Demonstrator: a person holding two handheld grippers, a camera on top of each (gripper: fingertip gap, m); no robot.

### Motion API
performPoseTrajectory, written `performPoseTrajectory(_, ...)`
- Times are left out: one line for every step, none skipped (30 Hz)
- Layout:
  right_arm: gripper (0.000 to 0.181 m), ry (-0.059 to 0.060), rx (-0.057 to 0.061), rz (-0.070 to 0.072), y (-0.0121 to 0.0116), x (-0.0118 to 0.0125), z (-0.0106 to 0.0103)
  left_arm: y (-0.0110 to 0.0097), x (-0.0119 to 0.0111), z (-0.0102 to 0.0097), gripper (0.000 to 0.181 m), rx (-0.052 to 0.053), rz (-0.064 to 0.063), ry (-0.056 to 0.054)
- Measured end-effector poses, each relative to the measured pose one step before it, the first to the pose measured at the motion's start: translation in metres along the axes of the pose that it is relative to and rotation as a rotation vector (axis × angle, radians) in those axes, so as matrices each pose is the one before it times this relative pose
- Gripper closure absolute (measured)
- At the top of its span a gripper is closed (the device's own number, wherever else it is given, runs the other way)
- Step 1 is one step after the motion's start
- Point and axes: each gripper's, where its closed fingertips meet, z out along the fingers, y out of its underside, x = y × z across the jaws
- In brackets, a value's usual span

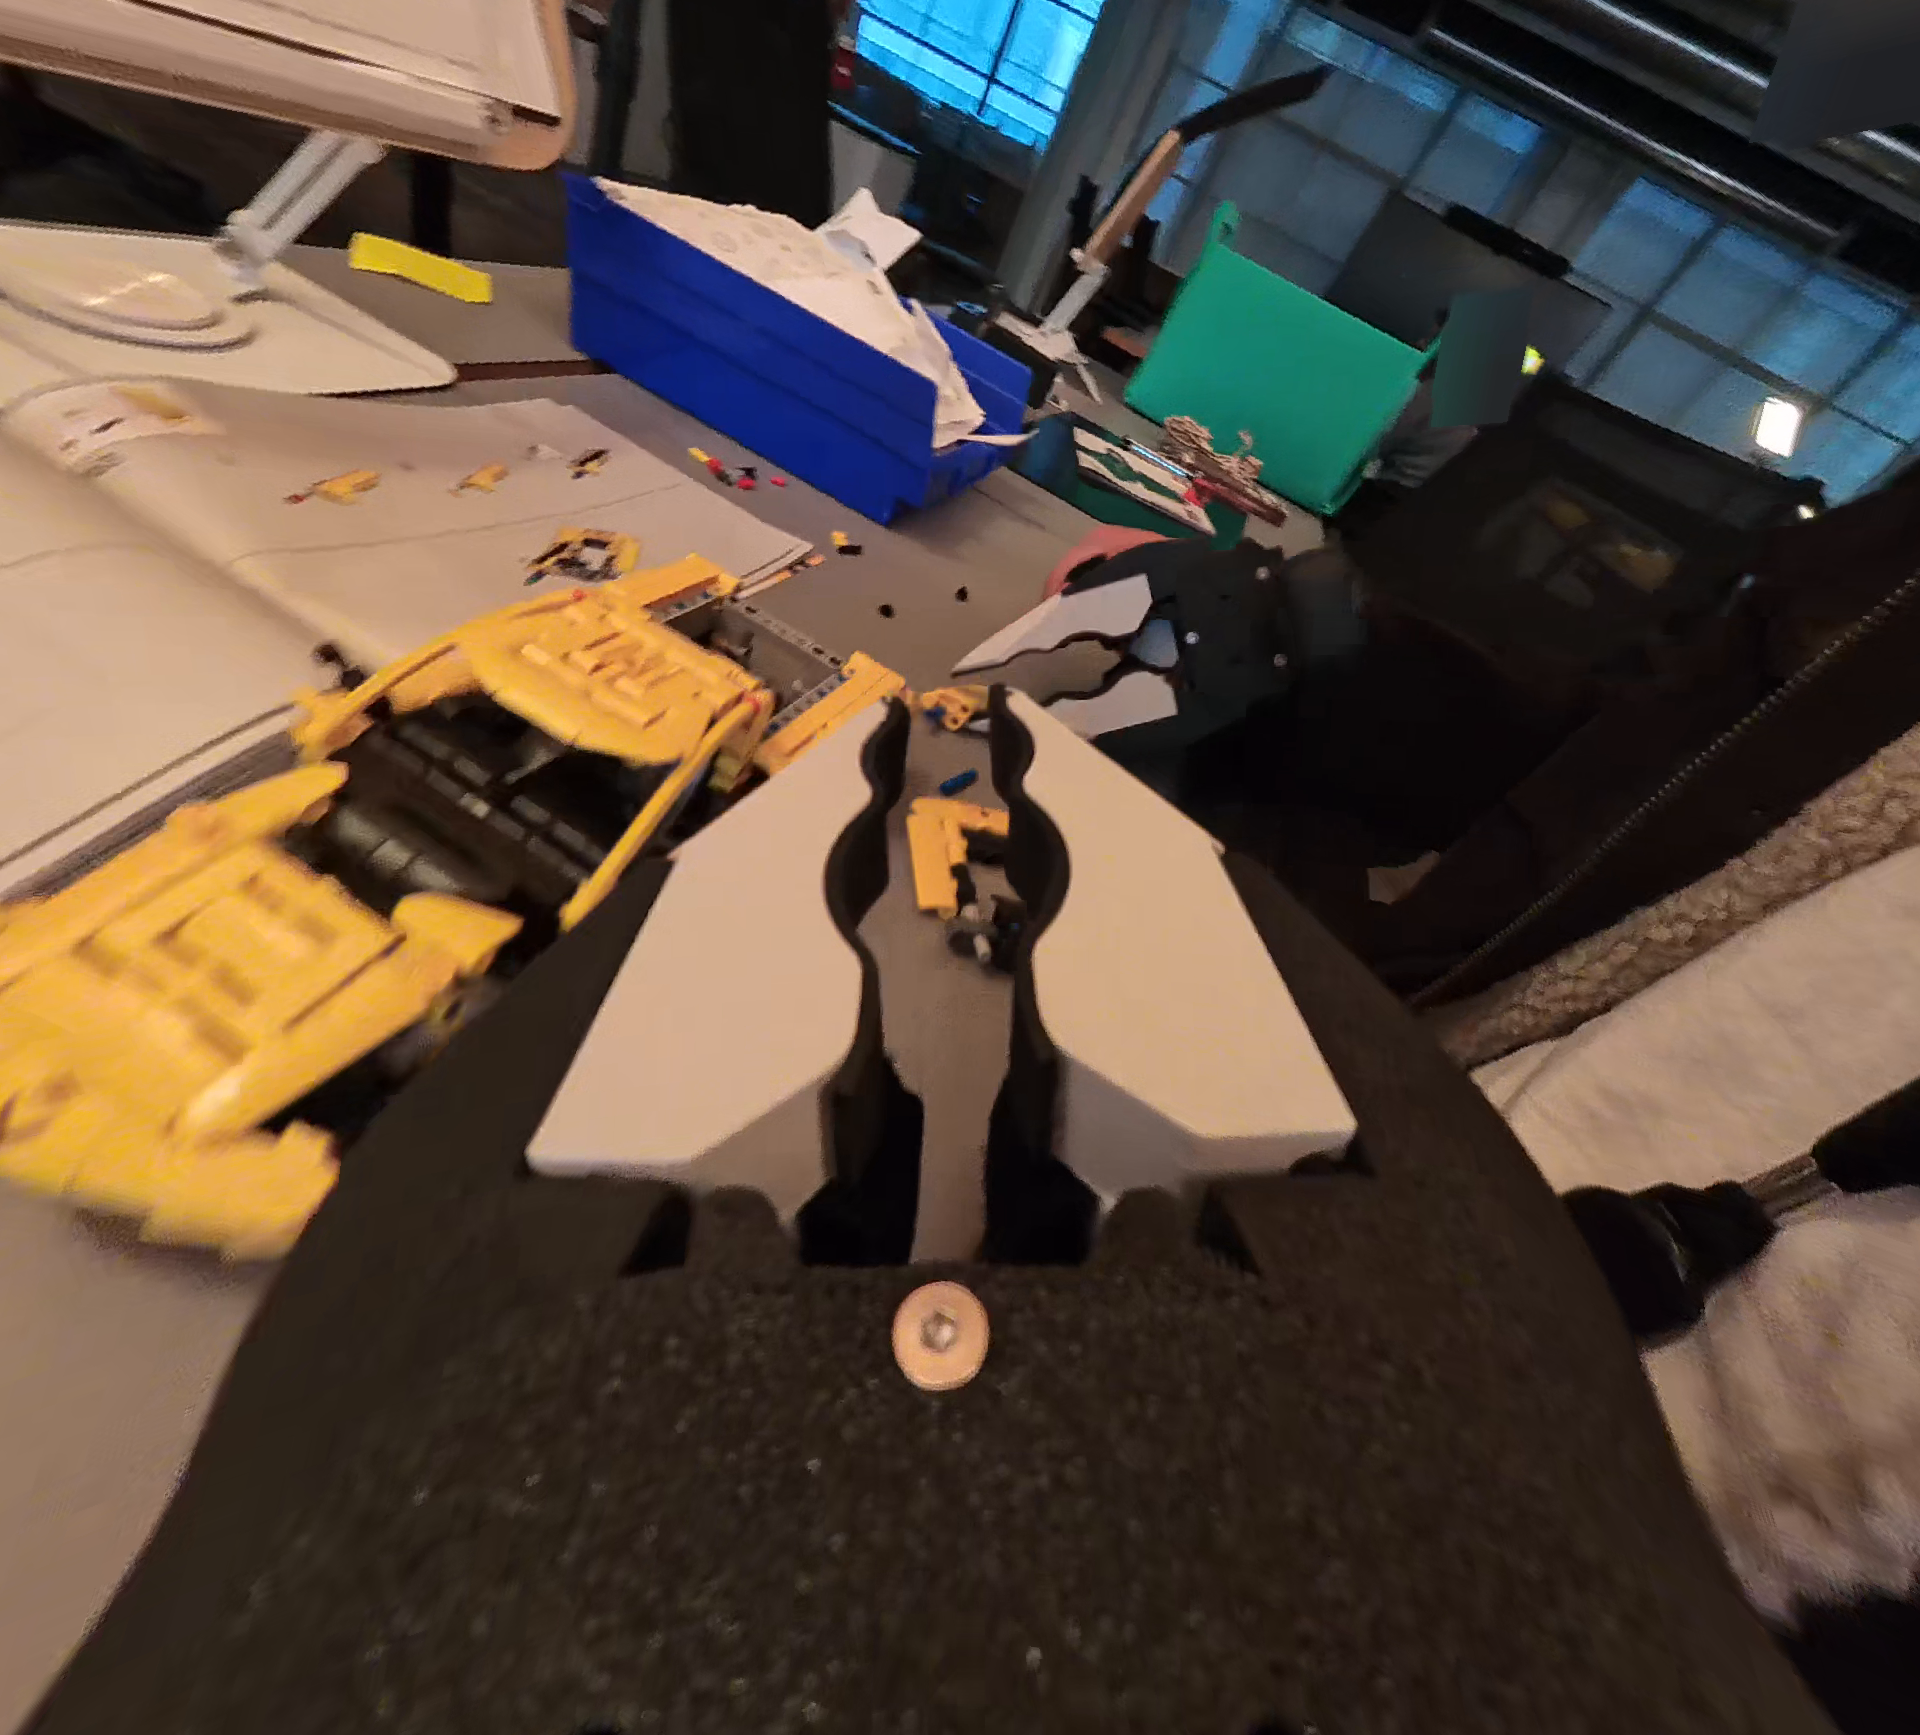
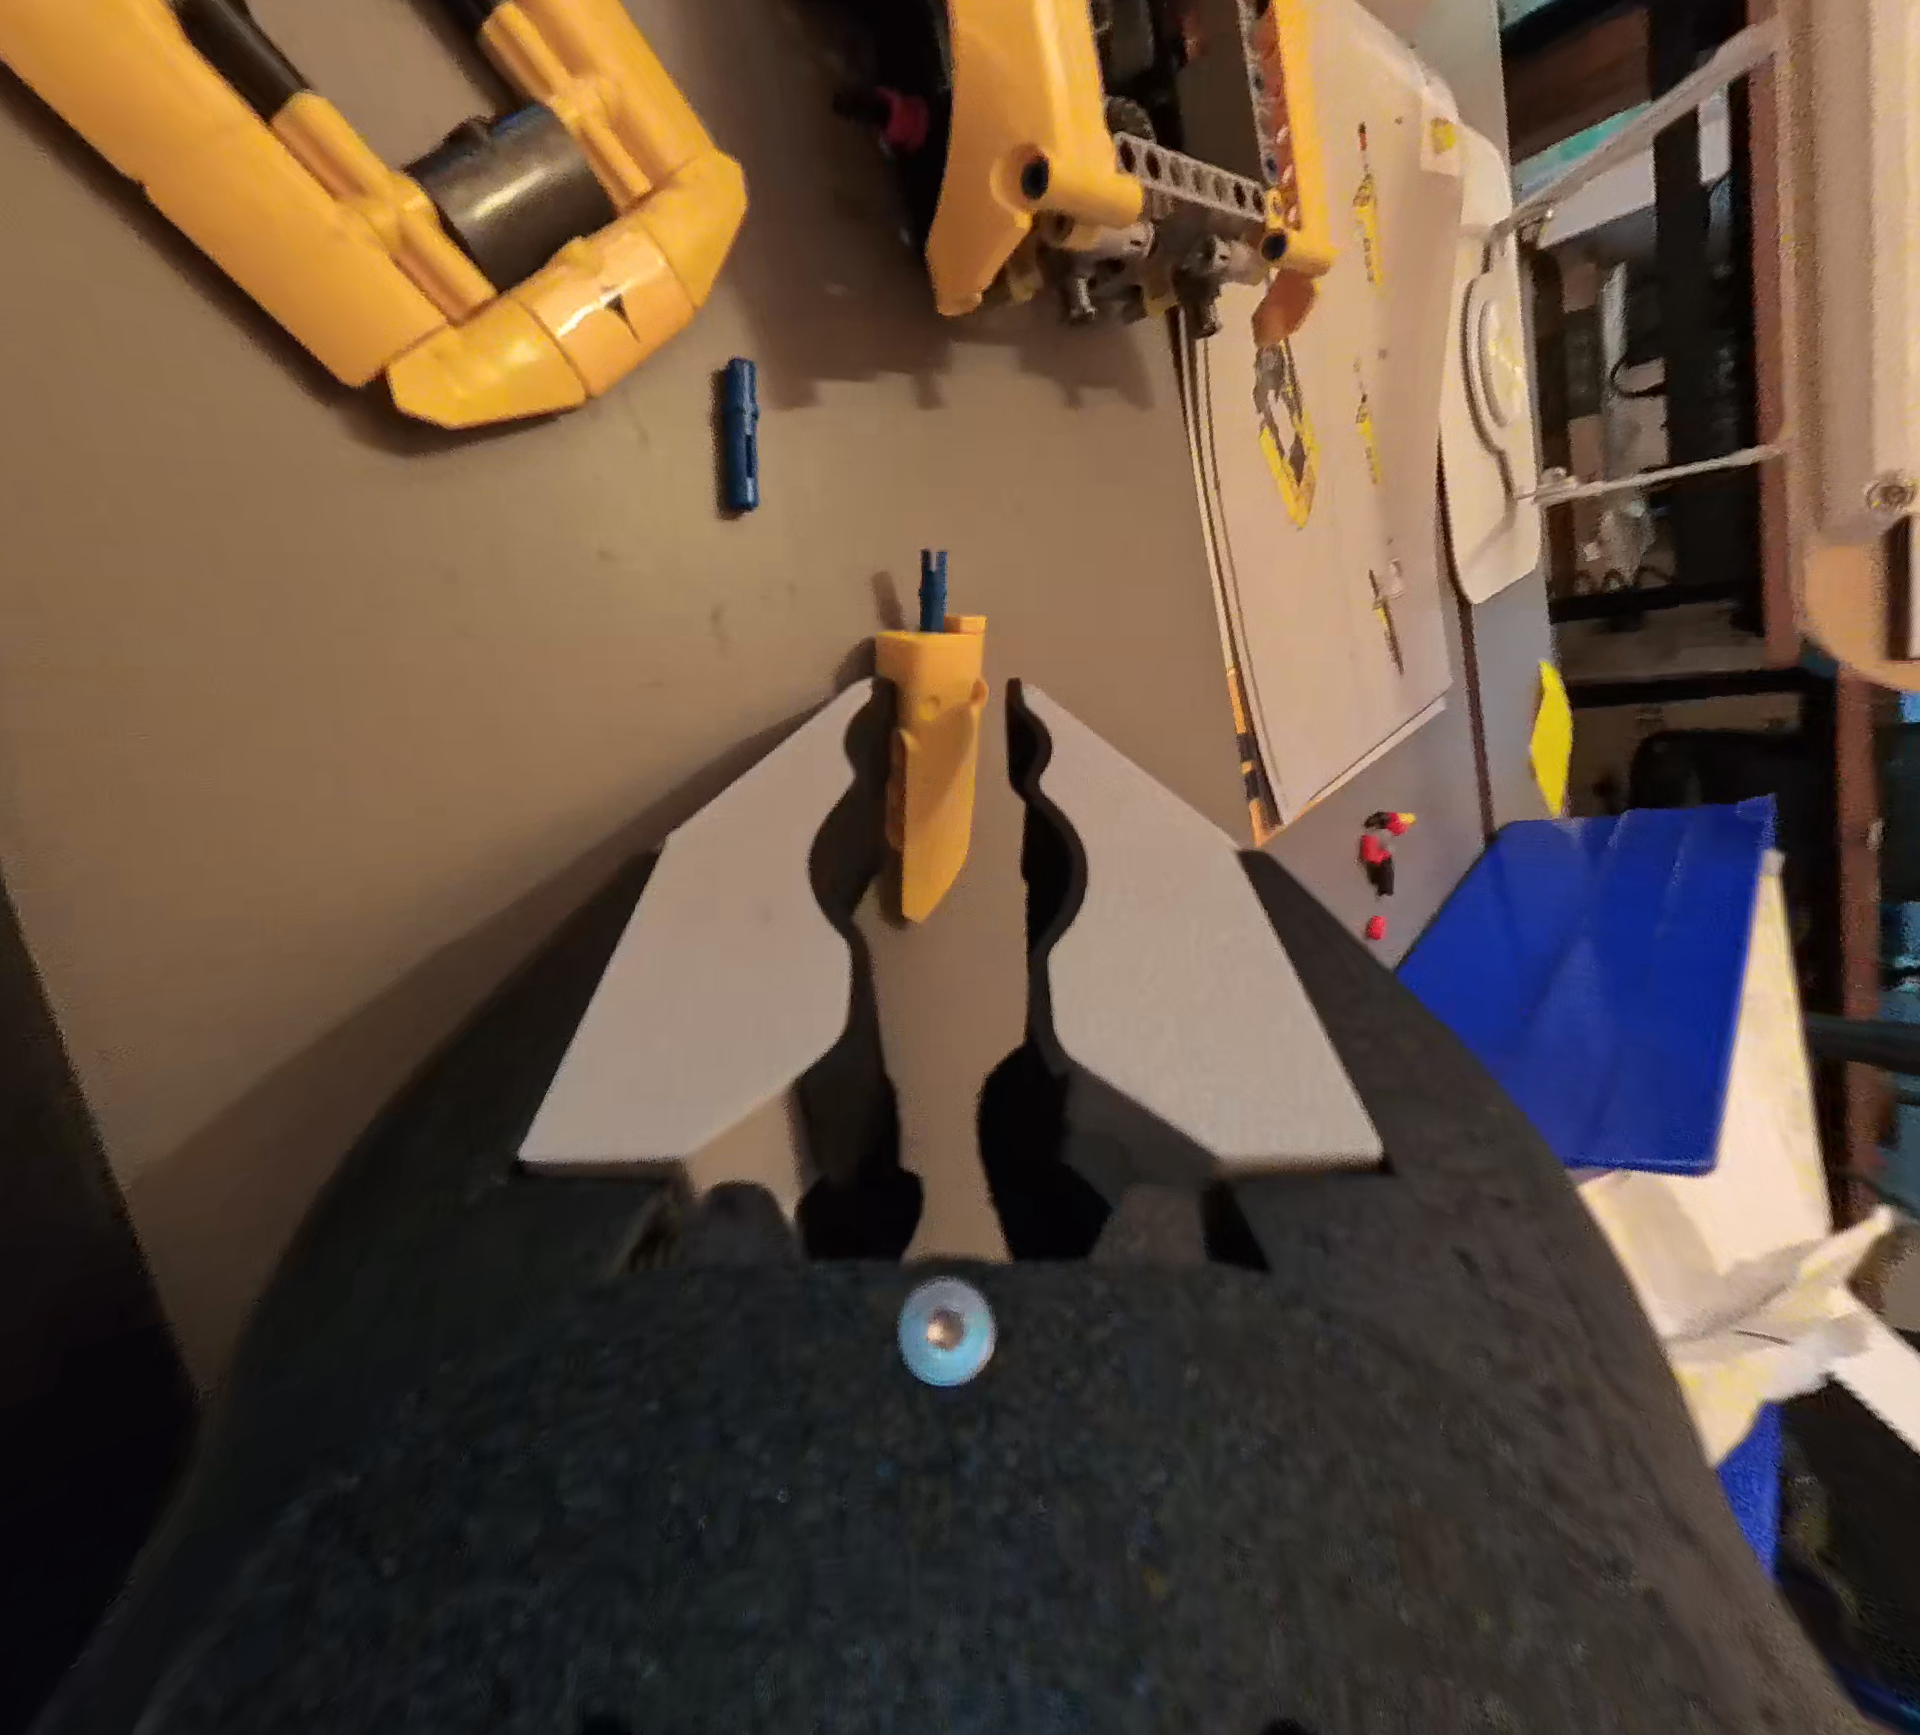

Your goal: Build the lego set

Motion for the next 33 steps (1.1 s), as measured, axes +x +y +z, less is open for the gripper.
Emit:
performPoseTrajectory(0.156,-0.0139,0.0076,0.0267,-0.00152,-0.00138,-0.00213,0.00178,-0.00125,-0.01069,0.166,0.0125,-0.0075,-0.0295)
performPoseTrajectory(0.153,-0.0214,0.0098,0.0319,-0.00168,-0.00236,-0.00284,0.00136,-0.00137,-0.01061,0.166,0.0114,-0.0087,-0.0269)
performPoseTrajectory(0.149,-0.0213,0.0093,0.0390,-0.00189,-0.00216,-0.00336,0.00074,-0.00119,-0.01038,0.166,0.0128,-0.0084,-0.0236)
performPoseTrajectory(0.144,-0.0275,0.0205,0.0521,-0.00358,-0.00275,-0.00431,-0.00015,-0.00144,-0.01035,0.166,0.0155,-0.0045,-0.0242)
performPoseTrajectory(0.143,-0.0242,0.0283,0.0663,-0.00474,-0.00131,-0.00491,-0.00056,-0.00202,-0.01040,0.166,0.0165,0.0009,-0.0271)
performPoseTrajectory(0.142,-0.0056,0.0271,0.0762,-0.00486,0.00218,-0.00489,-0.00053,-0.00306,-0.01025,0.166,0.0141,0.0030,-0.0319)
performPoseTrajectory(0.141,0.0245,0.0264,0.0944,-0.00523,0.00782,-0.00444,0.00013,-0.00345,-0.01011,0.166,0.0081,0.0021,-0.0311)
performPoseTrajectory(0.141,0.0462,0.0212,0.1206,-0.00520,0.01262,-0.00359,0.00091,-0.00351,-0.00975,0.165,0.0017,0.0001,-0.0270)
performPoseTrajectory(0.142,0.0604,0.0072,0.1469,-0.00283,0.01586,-0.00181,0.00164,-0.00336,-0.00925,0.165,-0.0018,-0.0016,-0.0230)
performPoseTrajectory(0.135,0.0217,0.0145,0.1449,-0.00383,0.01030,-0.00004,0.00222,-0.00328,-0.00854,0.165,-0.0039,-0.0019,-0.0197)
performPoseTrajectory(0.126,0.0092,0.0343,0.1393,-0.00575,0.00775,-0.00034,0.00181,-0.00257,-0.00779,0.165,-0.0006,-0.0043,-0.0156)
performPoseTrajectory(0.131,0.0055,0.0469,0.1277,-0.00550,0.00578,-0.00072,0.00154,-0.00210,-0.00698,0.165,0.0033,-0.0079,-0.0149)
performPoseTrajectory(0.134,-0.0139,0.0541,0.0923,-0.00471,0.00146,-0.00051,0.00205,-0.00115,-0.00638,0.165,0.0013,-0.0099,-0.0103)
performPoseTrajectory(0.136,-0.0050,0.0517,0.0562,-0.00258,0.00098,-0.00003,0.00304,0.00026,-0.00561,0.165,-0.0058,-0.0077,-0.0028)
performPoseTrajectory(0.138,0.0073,0.0387,0.0229,0.00035,0.00150,0.00053,0.00405,0.00064,-0.00529,0.164,-0.0133,-0.0023,-0.0028)
performPoseTrajectory(0.136,-0.0061,0.0046,0.0000,0.00186,-0.00131,0.00069,0.00447,-0.00023,-0.00554,0.159,-0.0168,0.0026,-0.0114)
performPoseTrajectory(0.135,-0.0150,-0.0140,-0.0130,-0.00036,-0.00311,-0.00069,0.00349,-0.00164,-0.00634,0.155,-0.0133,0.0074,-0.0212)
performPoseTrajectory(0.136,-0.0007,0.0155,-0.0207,-0.00380,-0.00156,-0.00184,0.00235,-0.00253,-0.00821,0.151,-0.0133,0.0157,-0.0251)
performPoseTrajectory(0.141,0.0018,0.0261,-0.0232,-0.00365,-0.00157,-0.00180,0.00143,-0.00350,-0.01106,0.149,-0.0180,0.0191,-0.0285)
performPoseTrajectory(0.143,-0.0064,0.0054,-0.0162,-0.00068,-0.00256,-0.00045,-0.00064,-0.00655,-0.01489,0.148,-0.0135,0.0200,-0.0401)
performPoseTrajectory(0.143,-0.0137,-0.0114,-0.0090,0.00147,-0.00344,0.00100,-0.00214,-0.01166,-0.01894,0.146,-0.0033,0.0259,-0.0589)
performPoseTrajectory(0.143,-0.0132,-0.0124,-0.0088,0.00206,-0.00352,0.00186,-0.00195,-0.01922,-0.02205,0.145,0.0003,0.0295,-0.0827)
performPoseTrajectory(0.143,-0.0065,-0.0157,-0.0139,0.00270,-0.00280,0.00229,-0.00036,-0.02737,-0.02309,0.143,-0.0031,0.0224,-0.1047)
performPoseTrajectory(0.143,0.0012,-0.0212,-0.0209,0.00328,-0.00195,0.00250,0.00429,-0.03400,-0.02107,0.138,-0.0236,0.0175,-0.1173)
performPoseTrajectory(0.144,0.0047,-0.0219,-0.0263,0.00345,-0.00176,0.00233,0.01097,-0.03710,-0.01632,0.126,-0.0590,0.0190,-0.1198)
performPoseTrajectory(0.144,0.0076,-0.0177,-0.0257,0.00280,-0.00147,0.00199,0.01544,-0.03496,-0.00992,0.111,-0.0757,0.0085,-0.1045)
performPoseTrajectory(0.145,0.0067,-0.0103,-0.0230,0.00158,-0.00127,0.00136,0.01553,-0.02861,-0.00317,0.095,-0.0696,-0.0162,-0.0720)
performPoseTrajectory(0.146,0.0076,-0.0046,-0.0181,0.00057,-0.00067,0.00080,0.01305,-0.02224,0.00210,0.087,-0.0607,-0.0330,-0.0462)
performPoseTrajectory(0.148,0.0062,-0.0024,-0.0125,0.00033,-0.00023,0.00057,0.00791,-0.01858,0.00483,0.087,-0.0399,-0.0435,-0.0404)
performPoseTrajectory(0.149,0.0024,-0.0021,-0.0057,0.00033,0.00003,0.00060,0.00282,-0.01412,0.00619,0.084,-0.0153,-0.0443,-0.0299)
performPoseTrajectory(0.149,-0.0017,-0.0034,0.0009,0.00065,0.00007,0.00062,0.00107,-0.00859,0.00710,0.080,-0.0076,-0.0362,-0.0158)
performPoseTrajectory(0.149,-0.0037,-0.0043,0.0059,0.00082,0.00020,0.00063,0.00206,-0.00440,0.00775,0.075,-0.0153,-0.0303,-0.0068)
performPoseTrajectory(0.149,-0.0031,-0.0028,0.0083,0.00068,0.00048,0.00027,0.00377,-0.00369,0.00808,0.071,-0.0272,-0.0225,-0.0155)
